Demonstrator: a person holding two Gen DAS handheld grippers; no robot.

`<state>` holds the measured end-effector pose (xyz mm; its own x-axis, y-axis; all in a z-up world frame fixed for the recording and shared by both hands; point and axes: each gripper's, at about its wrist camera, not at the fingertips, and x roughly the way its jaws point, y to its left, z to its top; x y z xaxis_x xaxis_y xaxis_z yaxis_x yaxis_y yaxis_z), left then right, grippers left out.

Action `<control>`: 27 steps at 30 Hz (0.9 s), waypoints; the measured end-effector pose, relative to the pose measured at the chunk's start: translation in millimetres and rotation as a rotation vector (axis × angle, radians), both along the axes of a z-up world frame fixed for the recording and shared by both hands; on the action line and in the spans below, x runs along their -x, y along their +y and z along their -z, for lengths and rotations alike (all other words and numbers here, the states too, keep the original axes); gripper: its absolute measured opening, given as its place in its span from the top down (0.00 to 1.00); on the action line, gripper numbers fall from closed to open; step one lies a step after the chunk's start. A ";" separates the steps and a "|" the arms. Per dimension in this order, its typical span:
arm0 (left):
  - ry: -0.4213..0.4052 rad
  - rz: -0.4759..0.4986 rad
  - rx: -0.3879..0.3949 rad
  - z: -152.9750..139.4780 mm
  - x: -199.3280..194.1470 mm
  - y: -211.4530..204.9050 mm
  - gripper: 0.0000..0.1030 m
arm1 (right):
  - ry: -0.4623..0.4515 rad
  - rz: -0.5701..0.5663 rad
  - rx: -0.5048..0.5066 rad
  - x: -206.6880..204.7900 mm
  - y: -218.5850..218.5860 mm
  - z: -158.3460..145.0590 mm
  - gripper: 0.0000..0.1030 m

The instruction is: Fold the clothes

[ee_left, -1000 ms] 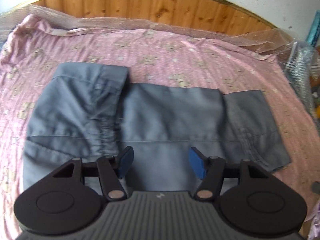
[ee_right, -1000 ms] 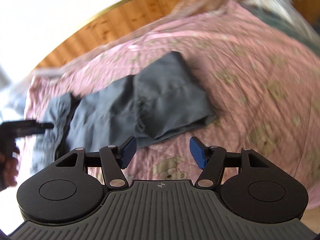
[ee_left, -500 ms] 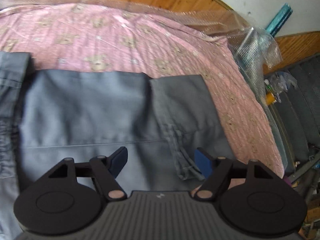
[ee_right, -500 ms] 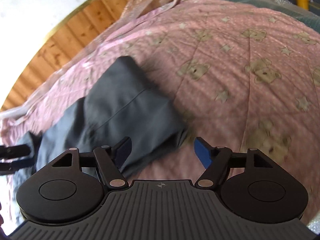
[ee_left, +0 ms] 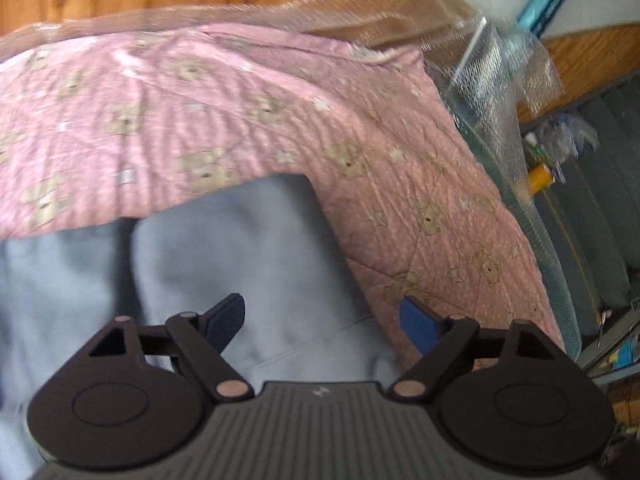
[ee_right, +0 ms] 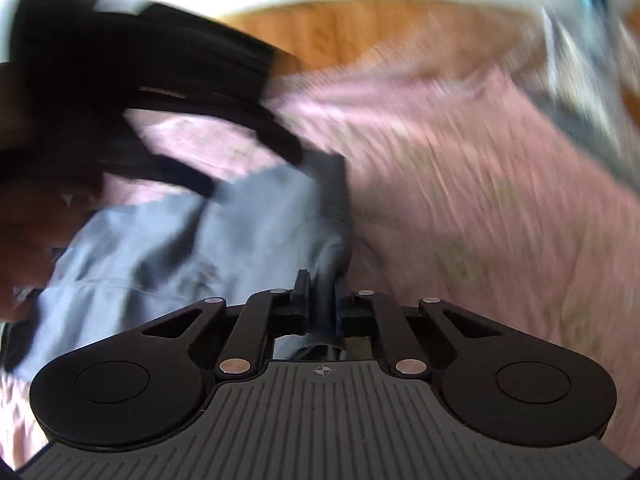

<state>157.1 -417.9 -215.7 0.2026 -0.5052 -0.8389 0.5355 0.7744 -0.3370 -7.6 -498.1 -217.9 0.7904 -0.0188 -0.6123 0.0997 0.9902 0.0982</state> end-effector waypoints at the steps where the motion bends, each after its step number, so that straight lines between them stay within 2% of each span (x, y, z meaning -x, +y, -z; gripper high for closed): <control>1: 0.001 0.013 -0.015 3.3 -1.5 -3.9 0.16 | -0.022 -0.030 -0.004 0.1 6.7 -5.8 0.94; 2: -0.003 0.024 -0.023 5.0 -2.7 -2.3 0.22 | -0.044 -0.062 -0.010 -0.4 13.9 -11.1 0.94; 3: -0.009 0.034 -0.029 6.2 -3.8 1.0 0.53 | -0.065 -0.096 -0.018 -1.7 22.0 -15.5 0.94; 4: -0.009 0.033 -0.021 4.4 -6.0 11.2 0.74 | -0.084 -0.131 -0.026 -2.8 30.4 -19.2 0.94; 6: -0.005 0.000 0.014 -2.2 -9.9 45.6 0.84 | -0.115 -0.190 -0.062 -6.4 44.8 -23.0 0.94; 7: -0.006 -0.036 0.038 -6.2 -11.1 70.7 0.84 | -0.129 -0.225 -0.095 -8.2 50.8 -24.8 0.93; 8: -0.006 -0.072 0.062 -10.3 -12.2 95.7 0.85 | -0.146 -0.257 -0.130 -8.2 55.9 -27.5 0.84; 11: 0.041 -0.193 0.066 5.8 -21.4 173.0 0.85 | -0.175 -0.304 -0.232 -7.3 68.7 -33.9 0.60; 12: 0.059 -0.234 0.065 12.1 -24.6 198.8 0.85 | -0.157 -0.298 -0.264 -10.7 73.4 -31.7 0.59; 14: 0.098 -0.261 0.052 34.8 -32.0 226.3 0.85 | -0.075 -0.275 -0.320 -23.7 82.8 -16.2 0.61; 16: 0.106 -0.270 0.035 50.8 -34.4 236.8 0.85 | 0.059 -0.253 -0.345 -39.2 92.4 15.5 0.74; 18: 0.105 -0.270 0.026 61.2 -35.1 241.0 0.84 | 0.221 -0.236 -0.319 -47.3 103.5 53.0 0.82; 19: 0.104 -0.270 0.022 66.4 -35.5 243.1 0.84 | 0.270 -0.225 -0.311 -48.8 106.9 66.2 0.88; 20: 0.099 -0.267 0.023 70.1 -35.7 244.7 0.83 | 0.277 -0.211 -0.315 -48.2 106.6 72.8 0.96; 22: 0.094 -0.260 0.032 74.5 -36.4 247.6 0.81 | 0.314 -0.174 -0.357 -52.4 101.8 78.2 0.99; 25: 0.103 -0.255 0.053 75.5 -37.5 252.1 0.78 | 0.367 -0.160 -0.344 -60.5 104.5 74.8 1.00; 27: 0.100 -0.249 0.056 66.3 -34.1 257.0 0.74 | 0.398 -0.158 -0.317 -64.8 108.6 71.2 1.00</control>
